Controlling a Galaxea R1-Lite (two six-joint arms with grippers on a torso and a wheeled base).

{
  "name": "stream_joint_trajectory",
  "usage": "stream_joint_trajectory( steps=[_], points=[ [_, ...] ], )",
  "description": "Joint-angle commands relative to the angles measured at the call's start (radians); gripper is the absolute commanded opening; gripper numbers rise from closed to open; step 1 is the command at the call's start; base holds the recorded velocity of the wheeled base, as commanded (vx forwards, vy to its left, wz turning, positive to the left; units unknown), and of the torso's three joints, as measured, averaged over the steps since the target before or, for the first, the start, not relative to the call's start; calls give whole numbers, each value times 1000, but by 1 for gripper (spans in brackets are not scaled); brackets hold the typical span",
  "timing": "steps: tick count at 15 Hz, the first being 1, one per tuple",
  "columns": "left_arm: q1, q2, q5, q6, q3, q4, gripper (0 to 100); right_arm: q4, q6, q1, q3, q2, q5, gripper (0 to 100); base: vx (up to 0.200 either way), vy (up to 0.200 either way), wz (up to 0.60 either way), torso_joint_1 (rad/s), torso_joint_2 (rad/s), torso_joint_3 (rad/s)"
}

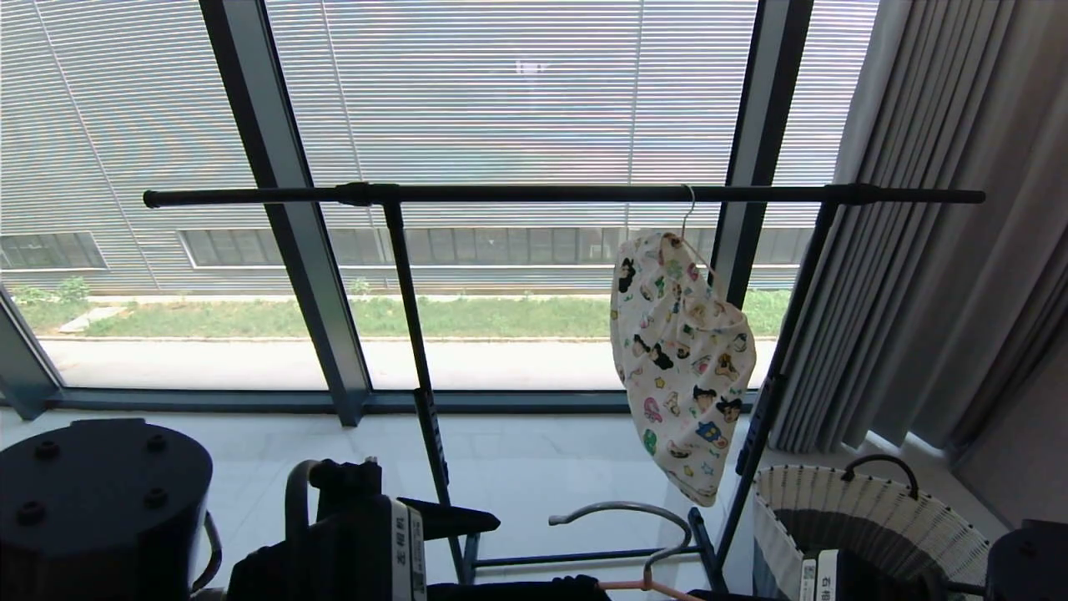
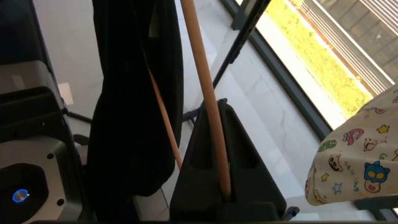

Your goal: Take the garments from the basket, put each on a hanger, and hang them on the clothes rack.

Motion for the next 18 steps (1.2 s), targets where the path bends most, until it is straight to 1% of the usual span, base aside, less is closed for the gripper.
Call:
stream_joint_trajectory(
  steps=[1,6,9,10,16,18],
  points=[
    [-1,90,-1,1,-20,-1,100,0,-1,17,0,5,0,0,0,0,0,0,0,0],
    [-1,159,0,1,-47,-3,100,0,-2,48,-29,8,-4,0,0,0,0,0,0,0],
    [4,161,0,1,-47,-3,100,0,-2,56,-31,13,-4,0,0,0,0,0,0,0],
    [4,159,0,1,-47,-3,0,0,-1,57,-31,13,-4,0,0,0,0,0,0,0],
    [15,159,2,-2,-42,-5,0,0,-1,57,-31,13,-5,0,0,0,0,0,0,0],
    [24,161,8,-1,-40,-5,0,0,-1,57,-31,13,-20,0,0,0,0,0,0,0]
  ],
)
